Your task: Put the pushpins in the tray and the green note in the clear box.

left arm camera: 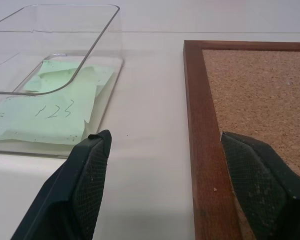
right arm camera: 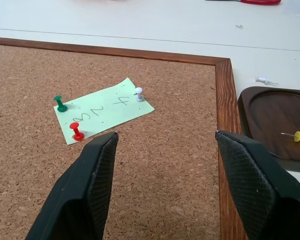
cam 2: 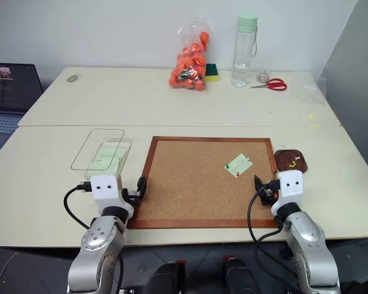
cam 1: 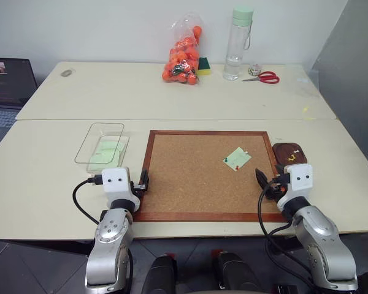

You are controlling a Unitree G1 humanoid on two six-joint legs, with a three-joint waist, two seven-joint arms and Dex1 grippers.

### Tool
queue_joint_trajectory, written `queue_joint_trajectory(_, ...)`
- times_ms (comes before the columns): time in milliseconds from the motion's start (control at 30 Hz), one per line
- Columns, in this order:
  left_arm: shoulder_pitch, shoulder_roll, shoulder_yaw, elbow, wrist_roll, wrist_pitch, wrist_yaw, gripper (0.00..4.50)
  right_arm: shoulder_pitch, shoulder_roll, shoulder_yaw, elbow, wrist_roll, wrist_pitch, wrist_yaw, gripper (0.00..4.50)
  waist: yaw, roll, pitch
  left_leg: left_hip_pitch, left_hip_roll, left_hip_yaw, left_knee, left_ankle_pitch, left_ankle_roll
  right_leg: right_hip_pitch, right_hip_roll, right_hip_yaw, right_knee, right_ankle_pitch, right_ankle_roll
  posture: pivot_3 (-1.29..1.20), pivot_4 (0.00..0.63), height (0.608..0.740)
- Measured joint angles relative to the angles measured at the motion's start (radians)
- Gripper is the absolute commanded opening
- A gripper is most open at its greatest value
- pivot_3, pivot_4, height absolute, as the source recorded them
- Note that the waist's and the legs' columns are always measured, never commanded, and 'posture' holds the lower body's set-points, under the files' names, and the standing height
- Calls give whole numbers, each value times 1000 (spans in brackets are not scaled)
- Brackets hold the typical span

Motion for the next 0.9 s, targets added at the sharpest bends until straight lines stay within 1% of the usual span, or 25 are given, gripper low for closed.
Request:
queue_joint_trajectory(400, 1, 0, 27, 0, 6, -26, 6, 3694, 0, 0, 0, 0, 0, -10, 0, 3276, 0, 0, 0, 0, 0, 0, 0, 0, 0, 0, 0, 0, 0, 0, 0, 0, 150, 740)
queue_joint_trajectory(900, 1, -3, 33, 0, 8, -42, 26, 3694, 0, 0, -1, 0, 0, -10, 0, 3276, 0, 0, 0, 0, 0, 0, 0, 0, 0, 0, 0, 0, 0, 0, 0, 0, 150, 740)
